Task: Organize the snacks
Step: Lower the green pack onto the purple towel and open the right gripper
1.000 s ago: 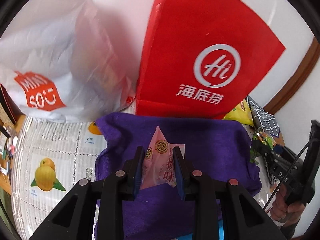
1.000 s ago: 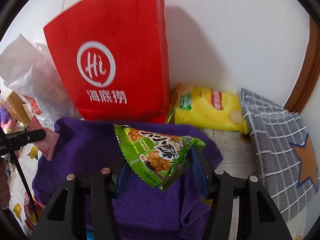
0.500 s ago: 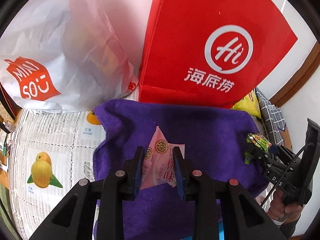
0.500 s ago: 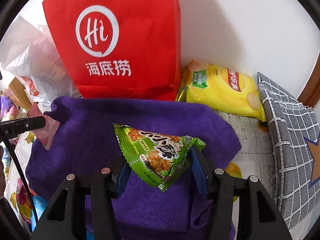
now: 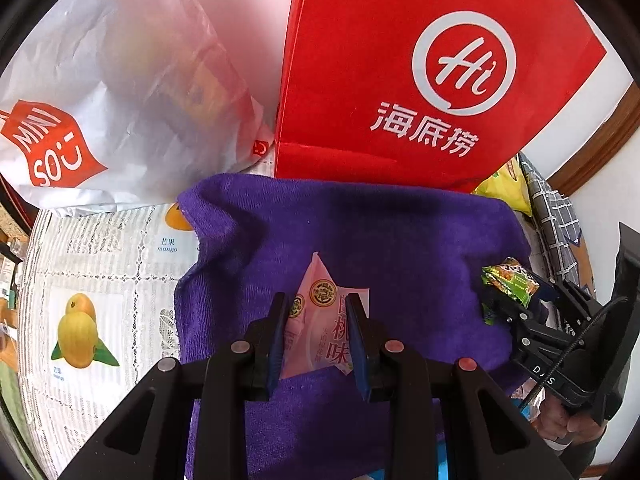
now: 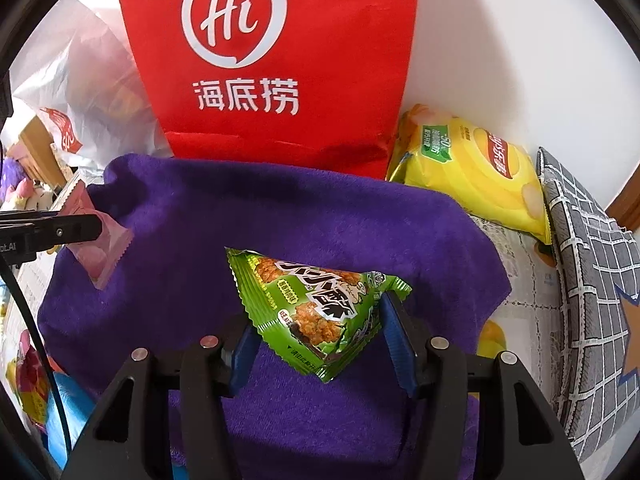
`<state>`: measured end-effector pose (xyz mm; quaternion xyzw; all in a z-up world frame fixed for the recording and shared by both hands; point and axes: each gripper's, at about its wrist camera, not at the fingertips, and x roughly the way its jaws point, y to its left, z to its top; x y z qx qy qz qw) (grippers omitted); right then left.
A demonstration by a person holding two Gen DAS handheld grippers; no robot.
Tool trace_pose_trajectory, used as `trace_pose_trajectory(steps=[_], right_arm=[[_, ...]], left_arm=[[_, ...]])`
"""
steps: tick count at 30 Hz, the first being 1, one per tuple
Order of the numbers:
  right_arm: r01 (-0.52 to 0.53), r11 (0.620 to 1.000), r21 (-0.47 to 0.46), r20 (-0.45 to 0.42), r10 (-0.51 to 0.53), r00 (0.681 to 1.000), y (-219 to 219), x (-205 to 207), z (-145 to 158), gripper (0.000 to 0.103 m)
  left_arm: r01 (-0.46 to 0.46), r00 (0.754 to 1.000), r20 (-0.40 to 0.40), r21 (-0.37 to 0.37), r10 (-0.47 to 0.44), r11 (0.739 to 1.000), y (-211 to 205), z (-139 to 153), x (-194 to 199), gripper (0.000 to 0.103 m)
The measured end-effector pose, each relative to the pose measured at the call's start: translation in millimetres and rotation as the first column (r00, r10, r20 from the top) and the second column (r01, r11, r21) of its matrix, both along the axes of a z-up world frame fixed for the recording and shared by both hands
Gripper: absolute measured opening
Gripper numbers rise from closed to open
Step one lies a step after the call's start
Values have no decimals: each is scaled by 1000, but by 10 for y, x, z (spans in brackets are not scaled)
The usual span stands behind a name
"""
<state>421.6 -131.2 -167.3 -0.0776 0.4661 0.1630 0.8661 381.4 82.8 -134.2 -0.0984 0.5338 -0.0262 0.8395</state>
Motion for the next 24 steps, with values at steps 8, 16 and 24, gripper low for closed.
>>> trace_pose_trajectory(steps=[8, 16, 24], right_arm=[[12, 1000, 15, 13, -13, 1000, -45, -25, 128, 70], [24, 999, 44, 50, -26, 998, -83, -110, 308, 78], [51, 997, 56, 44, -54, 998, -89, -93, 357, 84]], left_arm=[[8, 1000, -19, -1, -8, 1000, -58, -60, 35, 27], [13, 999, -34, -5, -13, 1000, -86, -94, 66, 27], [23, 999, -45, -1, -23, 1000, -132, -118, 72, 27]])
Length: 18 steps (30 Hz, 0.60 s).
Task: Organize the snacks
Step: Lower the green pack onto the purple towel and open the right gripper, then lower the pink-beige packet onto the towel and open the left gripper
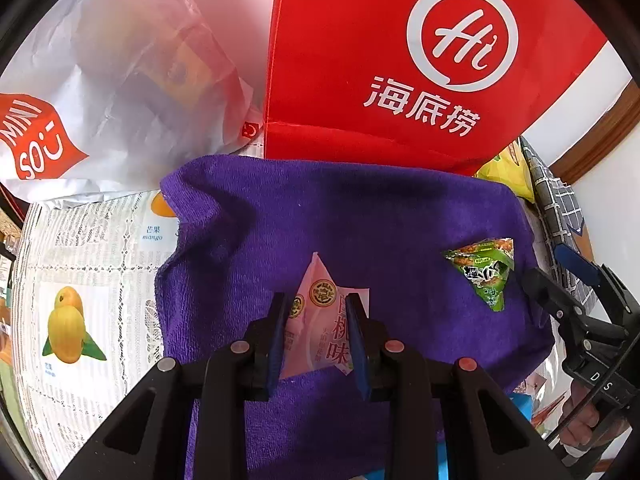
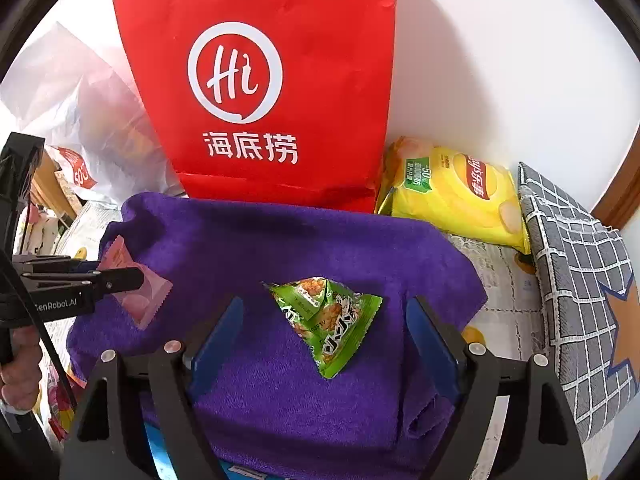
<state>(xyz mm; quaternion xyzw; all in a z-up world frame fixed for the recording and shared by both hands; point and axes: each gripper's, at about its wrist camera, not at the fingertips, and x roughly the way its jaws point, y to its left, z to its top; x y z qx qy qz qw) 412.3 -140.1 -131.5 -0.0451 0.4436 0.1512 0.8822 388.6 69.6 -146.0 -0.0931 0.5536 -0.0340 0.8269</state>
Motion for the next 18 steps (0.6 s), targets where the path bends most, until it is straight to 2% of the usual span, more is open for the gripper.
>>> trace_pose_trajectory(steps=[8, 12, 15, 17, 18], right_arm=[[8, 1000, 7, 18, -8, 1000, 36, -52, 60, 84], [23, 998, 57, 37, -26, 999, -15, -84, 108, 84], [44, 995, 94, 33, -47, 998, -62, -86, 138, 84], [62, 993, 97, 49, -68, 997, -94, -107, 180, 84], [76, 993, 85, 70, -82, 994, -108, -128, 213, 84]], left_arm=[[-6, 1000, -7, 11, 6, 1000, -18, -11, 12, 28], [-10, 1000, -13, 13, 11, 1000, -10, 4, 6, 31], [-9, 1000, -7, 10, 9, 1000, -5, 44, -6, 37], [-11, 1000, 7, 4, 11, 1000, 1, 100, -25, 44], [-11, 1000, 14, 4, 10, 1000, -2, 129, -34, 54]])
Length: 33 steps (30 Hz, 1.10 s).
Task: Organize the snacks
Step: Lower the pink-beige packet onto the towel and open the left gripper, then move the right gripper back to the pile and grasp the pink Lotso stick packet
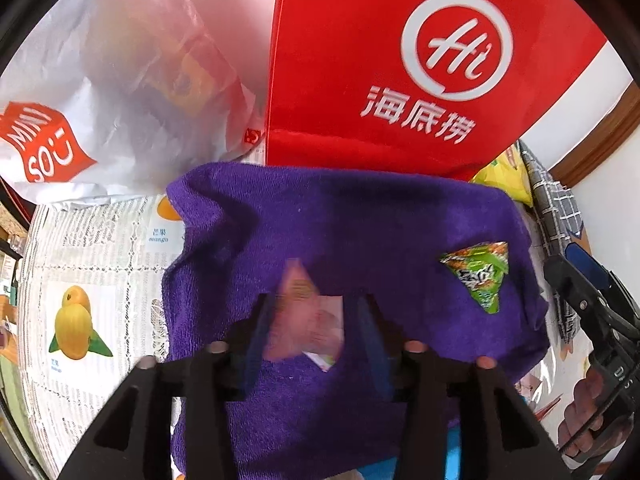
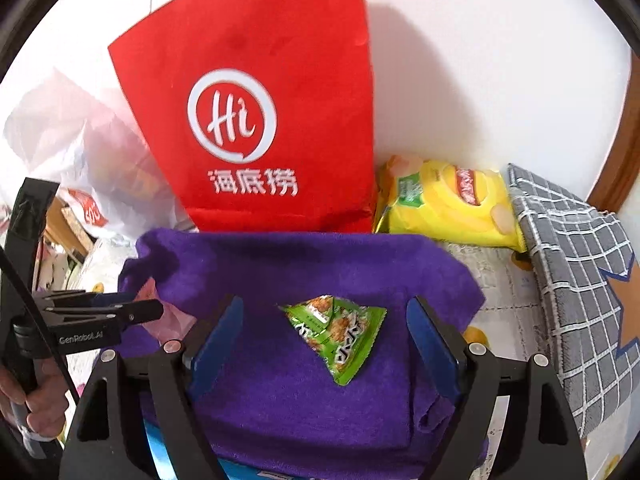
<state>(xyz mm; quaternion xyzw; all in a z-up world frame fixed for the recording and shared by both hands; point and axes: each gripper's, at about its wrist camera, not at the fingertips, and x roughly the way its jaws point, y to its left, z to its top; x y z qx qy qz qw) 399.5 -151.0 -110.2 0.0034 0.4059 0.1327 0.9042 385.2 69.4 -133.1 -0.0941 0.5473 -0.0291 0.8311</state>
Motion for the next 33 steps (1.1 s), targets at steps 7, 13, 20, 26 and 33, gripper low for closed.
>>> trace_pose_trajectory(steps=[7, 13, 20, 26, 33], right_arm=[[52, 999, 9, 60, -52, 997, -108, -138, 246, 93], [91, 996, -18, 55, -90, 994, -284, -365, 334, 93], [123, 992, 37, 62, -125, 990, -781, -777, 350, 93], [190, 982, 2, -27, -190, 981, -1161, -1007, 168, 93], [112, 993, 36, -111, -107, 988, -1253, -1323, -251, 64]], left_arm=[[22, 995, 93, 26, -25, 999, -66, 303, -124, 76], [29, 988, 151, 80, -40, 996, -132, 505, -257, 76], [4, 966, 258, 45, -16, 999, -159, 797, -429, 76], [-4, 953, 304, 70, -17, 998, -257, 991, -564, 76], [-1, 956, 294, 44, -12, 999, -316, 1025, -809, 76]])
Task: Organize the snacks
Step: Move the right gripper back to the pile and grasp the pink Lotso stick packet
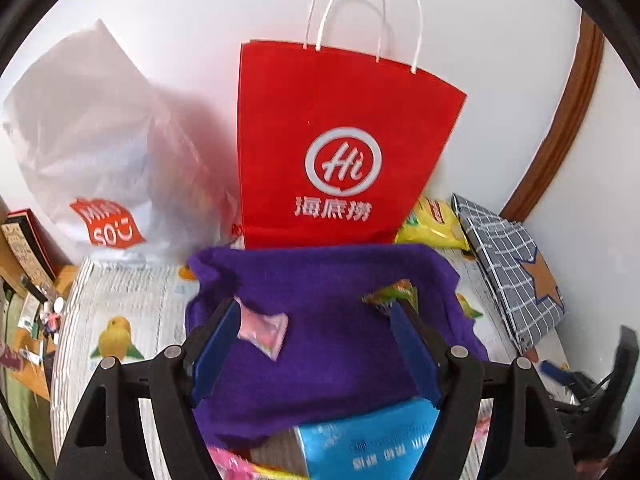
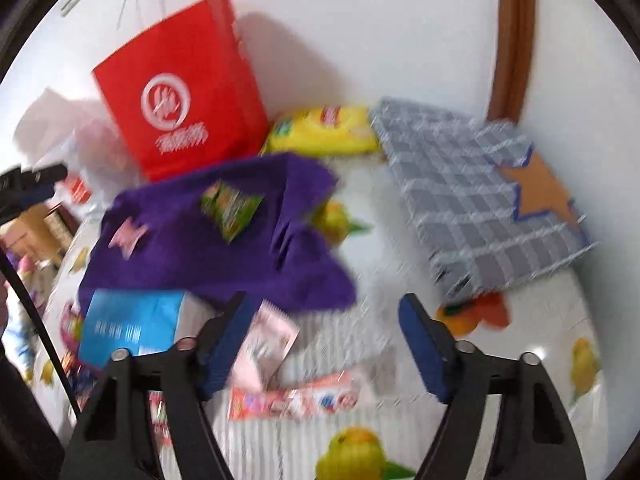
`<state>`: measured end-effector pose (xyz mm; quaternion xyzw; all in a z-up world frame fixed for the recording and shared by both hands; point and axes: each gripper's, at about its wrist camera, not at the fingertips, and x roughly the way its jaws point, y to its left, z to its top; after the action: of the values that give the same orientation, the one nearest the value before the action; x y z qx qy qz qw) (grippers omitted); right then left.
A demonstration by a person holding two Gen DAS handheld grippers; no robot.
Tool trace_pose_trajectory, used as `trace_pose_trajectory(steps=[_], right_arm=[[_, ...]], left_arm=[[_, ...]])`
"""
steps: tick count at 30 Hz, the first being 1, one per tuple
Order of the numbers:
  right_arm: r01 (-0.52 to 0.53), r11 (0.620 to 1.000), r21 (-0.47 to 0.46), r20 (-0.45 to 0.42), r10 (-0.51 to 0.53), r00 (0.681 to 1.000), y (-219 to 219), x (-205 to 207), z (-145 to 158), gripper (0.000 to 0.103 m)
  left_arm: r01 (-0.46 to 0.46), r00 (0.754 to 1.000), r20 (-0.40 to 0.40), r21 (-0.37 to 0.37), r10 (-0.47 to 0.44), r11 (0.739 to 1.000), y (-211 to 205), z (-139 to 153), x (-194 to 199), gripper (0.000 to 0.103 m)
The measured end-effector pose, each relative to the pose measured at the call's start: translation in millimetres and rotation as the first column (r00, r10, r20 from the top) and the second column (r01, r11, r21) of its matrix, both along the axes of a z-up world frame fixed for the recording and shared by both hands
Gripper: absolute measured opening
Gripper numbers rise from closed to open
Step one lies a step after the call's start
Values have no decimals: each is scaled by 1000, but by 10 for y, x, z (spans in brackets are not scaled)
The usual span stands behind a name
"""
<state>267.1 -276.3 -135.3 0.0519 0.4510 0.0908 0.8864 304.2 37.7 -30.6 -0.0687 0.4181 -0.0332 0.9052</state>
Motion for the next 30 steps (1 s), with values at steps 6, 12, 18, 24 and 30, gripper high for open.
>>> trace_pose_trajectory(steps=[6, 12, 18, 24, 30], right_arm=[[-136, 990, 33, 2, 136, 991, 248, -61, -223, 58], [-290, 956, 43, -63, 293, 954, 420, -93, -420, 65], [-336, 942, 9, -105, 335, 936, 432, -283, -512, 70], [-319, 946, -53, -111, 312, 944, 492, -452, -616, 67], [-284, 946, -156, -25, 284, 959, 604, -685, -622, 22]], left_arm=[[1, 999, -40, 53, 1, 999, -64, -97, -233, 76], [-8, 998, -64, 56, 11, 998, -41, -187, -452, 76], [-7, 997, -76, 42, 10, 999, 1, -250, -634, 76], [-24, 996, -80, 36, 27, 999, 144, -313, -874, 76], [-82, 992, -97, 48, 87, 995, 431, -441, -1111, 76]])
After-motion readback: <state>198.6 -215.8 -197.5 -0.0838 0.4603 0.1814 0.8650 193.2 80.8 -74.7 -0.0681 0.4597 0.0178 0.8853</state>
